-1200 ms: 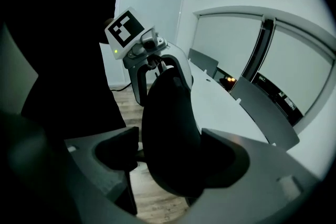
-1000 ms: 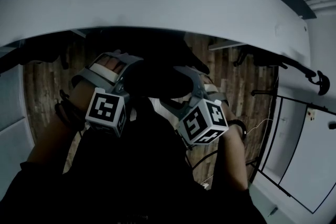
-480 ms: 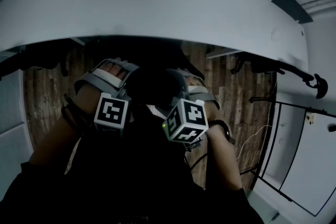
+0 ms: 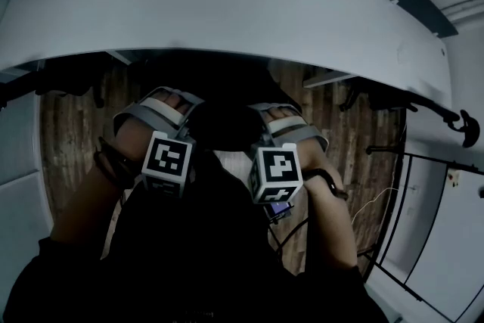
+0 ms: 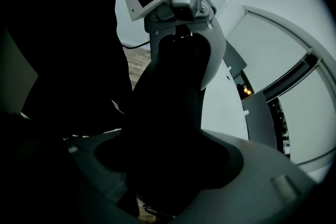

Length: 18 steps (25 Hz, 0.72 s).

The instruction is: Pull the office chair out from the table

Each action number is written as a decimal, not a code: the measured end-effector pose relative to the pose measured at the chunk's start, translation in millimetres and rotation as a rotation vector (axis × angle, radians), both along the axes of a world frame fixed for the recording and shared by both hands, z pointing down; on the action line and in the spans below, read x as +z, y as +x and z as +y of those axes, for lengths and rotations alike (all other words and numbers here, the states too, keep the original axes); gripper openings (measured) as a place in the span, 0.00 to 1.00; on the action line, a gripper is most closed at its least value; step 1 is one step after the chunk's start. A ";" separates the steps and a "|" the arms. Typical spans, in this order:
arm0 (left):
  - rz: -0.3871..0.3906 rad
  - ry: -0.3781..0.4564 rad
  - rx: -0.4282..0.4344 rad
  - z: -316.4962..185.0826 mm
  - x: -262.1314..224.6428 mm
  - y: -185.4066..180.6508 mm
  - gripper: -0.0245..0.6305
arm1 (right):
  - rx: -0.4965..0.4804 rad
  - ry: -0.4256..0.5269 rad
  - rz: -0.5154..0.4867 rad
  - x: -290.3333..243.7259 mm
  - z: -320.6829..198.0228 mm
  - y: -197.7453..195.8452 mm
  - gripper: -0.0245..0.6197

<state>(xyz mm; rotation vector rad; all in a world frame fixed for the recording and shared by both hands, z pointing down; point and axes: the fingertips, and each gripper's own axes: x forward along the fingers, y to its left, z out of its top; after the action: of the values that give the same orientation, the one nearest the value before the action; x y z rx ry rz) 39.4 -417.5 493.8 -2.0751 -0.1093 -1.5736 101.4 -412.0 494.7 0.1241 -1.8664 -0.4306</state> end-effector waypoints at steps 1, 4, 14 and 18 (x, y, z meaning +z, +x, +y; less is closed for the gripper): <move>0.001 -0.004 -0.005 1.4 0.4 0.5 0.60 | 0.003 0.003 0.002 1.1 1.7 0.6 0.54; 0.006 -0.011 -0.017 4.7 1.2 -3.3 0.59 | 0.006 0.027 0.018 5.0 3.2 -0.1 0.54; 0.027 0.004 -0.032 42.6 10.2 -18.0 0.58 | 0.021 0.044 0.050 13.6 45.4 -15.1 0.54; 0.027 0.027 -0.010 76.6 12.9 -31.0 0.58 | 0.051 0.035 0.052 16.3 81.4 -29.1 0.55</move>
<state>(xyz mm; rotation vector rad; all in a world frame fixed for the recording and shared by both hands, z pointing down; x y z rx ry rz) 8.5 -340.9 506.6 -2.0788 -0.0677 -1.5436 72.4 -330.6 511.0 0.1822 -1.8009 -0.4274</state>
